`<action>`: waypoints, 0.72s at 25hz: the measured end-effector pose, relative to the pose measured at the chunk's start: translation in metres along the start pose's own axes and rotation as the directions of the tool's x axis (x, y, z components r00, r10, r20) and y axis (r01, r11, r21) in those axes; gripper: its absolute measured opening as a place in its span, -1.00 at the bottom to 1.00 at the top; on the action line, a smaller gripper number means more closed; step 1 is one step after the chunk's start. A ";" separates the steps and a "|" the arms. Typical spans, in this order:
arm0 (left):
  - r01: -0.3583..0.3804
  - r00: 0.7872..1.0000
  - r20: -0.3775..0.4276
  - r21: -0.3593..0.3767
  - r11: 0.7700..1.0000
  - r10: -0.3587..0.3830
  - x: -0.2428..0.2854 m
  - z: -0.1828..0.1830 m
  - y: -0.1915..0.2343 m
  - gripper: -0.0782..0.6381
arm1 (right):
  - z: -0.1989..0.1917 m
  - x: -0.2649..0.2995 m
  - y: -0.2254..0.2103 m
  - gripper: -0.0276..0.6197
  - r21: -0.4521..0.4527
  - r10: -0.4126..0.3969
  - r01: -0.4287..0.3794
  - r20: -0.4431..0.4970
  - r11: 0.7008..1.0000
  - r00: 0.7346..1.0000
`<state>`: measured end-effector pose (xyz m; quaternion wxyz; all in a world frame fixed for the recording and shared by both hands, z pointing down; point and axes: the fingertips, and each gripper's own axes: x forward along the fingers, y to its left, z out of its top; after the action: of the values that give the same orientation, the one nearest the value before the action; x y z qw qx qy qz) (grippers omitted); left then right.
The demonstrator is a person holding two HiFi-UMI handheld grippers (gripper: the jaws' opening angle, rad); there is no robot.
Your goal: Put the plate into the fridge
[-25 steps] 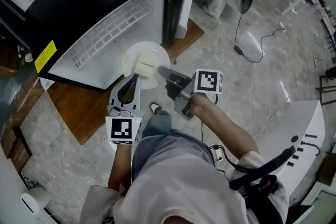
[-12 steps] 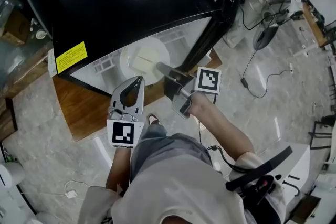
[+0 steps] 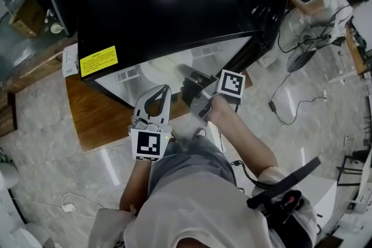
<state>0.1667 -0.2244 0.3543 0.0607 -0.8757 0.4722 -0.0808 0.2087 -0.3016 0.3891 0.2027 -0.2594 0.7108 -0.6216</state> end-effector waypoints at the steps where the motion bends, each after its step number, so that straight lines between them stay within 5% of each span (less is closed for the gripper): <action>1: -0.003 1.000 -0.006 -0.003 1.000 0.003 0.004 0.000 0.005 -0.73 | 0.003 0.006 0.001 -0.82 0.008 -0.006 0.006 0.002 1.000 1.000; 18: -0.051 0.996 -0.074 -0.038 0.998 0.048 0.052 -0.021 0.008 -0.73 | 0.029 0.027 -0.011 -0.81 0.095 -0.023 0.024 -0.017 0.995 1.000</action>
<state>0.1843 -0.2731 0.3782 0.0280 -0.8611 0.4973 -0.1018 0.2062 -0.3416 0.3963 0.2017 -0.2529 0.6790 -0.6590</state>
